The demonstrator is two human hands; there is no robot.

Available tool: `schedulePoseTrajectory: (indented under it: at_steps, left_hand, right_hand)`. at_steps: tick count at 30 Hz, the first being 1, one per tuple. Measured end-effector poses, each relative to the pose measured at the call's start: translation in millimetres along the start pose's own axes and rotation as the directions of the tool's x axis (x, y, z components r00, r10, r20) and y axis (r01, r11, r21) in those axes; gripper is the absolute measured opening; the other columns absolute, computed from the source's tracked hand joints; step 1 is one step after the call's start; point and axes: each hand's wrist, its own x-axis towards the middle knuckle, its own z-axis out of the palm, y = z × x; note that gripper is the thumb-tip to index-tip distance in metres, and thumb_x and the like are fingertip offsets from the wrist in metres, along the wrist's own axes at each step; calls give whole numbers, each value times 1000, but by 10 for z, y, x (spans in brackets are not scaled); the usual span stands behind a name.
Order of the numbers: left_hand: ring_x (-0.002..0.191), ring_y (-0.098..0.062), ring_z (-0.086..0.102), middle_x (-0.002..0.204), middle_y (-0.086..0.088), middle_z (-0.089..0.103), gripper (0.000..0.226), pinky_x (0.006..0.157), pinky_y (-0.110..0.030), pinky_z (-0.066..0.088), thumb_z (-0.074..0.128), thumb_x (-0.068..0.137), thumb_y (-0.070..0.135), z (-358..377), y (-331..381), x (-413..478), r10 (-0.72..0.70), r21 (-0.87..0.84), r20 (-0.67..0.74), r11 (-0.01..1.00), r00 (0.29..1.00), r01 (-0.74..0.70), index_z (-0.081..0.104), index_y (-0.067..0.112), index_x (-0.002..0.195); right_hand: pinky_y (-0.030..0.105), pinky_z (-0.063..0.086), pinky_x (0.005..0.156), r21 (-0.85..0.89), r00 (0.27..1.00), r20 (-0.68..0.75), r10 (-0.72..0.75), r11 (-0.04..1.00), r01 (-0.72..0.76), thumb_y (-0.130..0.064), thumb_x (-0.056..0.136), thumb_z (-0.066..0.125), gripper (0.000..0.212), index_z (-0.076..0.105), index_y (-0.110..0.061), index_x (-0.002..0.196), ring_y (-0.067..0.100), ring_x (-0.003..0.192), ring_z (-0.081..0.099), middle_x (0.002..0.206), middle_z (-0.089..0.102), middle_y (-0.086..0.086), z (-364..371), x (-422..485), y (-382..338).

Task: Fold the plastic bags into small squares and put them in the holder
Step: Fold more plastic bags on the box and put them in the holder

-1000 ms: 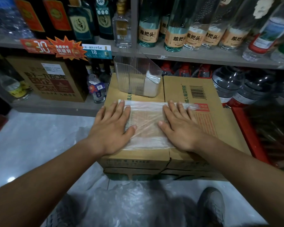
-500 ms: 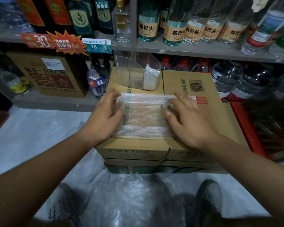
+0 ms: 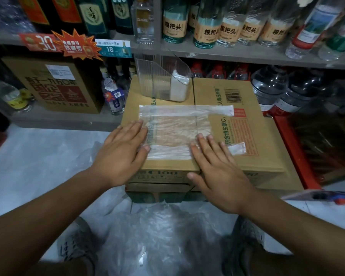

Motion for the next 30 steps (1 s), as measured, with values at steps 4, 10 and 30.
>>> schedulePoseTrajectory:
  at_steps: [4,10,30]
  left_hand:
    - [155,-7,0,170,6,4,71,125,-33,-4,10,100,56,5,62,-10,-26,25,7,999,1000,26,13,23,163]
    - [155,-7,-1,170,9,0,73,122,-34,1,12,98,61,-12,63,-15,-46,-42,22,998,999,47,8,28,163]
    - [155,-9,8,169,15,7,74,124,-47,15,32,94,66,-24,-30,-22,-61,-320,11,945,998,61,12,40,161]
  right_hand:
    - [41,-15,123,37,996,-17,85,996,-84,-69,93,-3,80,-13,-27,160,18,151,-27,166,-24,-1,-18,-122,120]
    - [40,27,111,185,906,-360,222,969,-164,-44,100,47,48,51,-19,141,20,136,36,146,49,3,-183,-163,360]
    - [38,44,93,398,911,-314,268,908,-130,-24,86,76,12,68,-31,93,19,106,51,99,58,-7,-446,151,597]
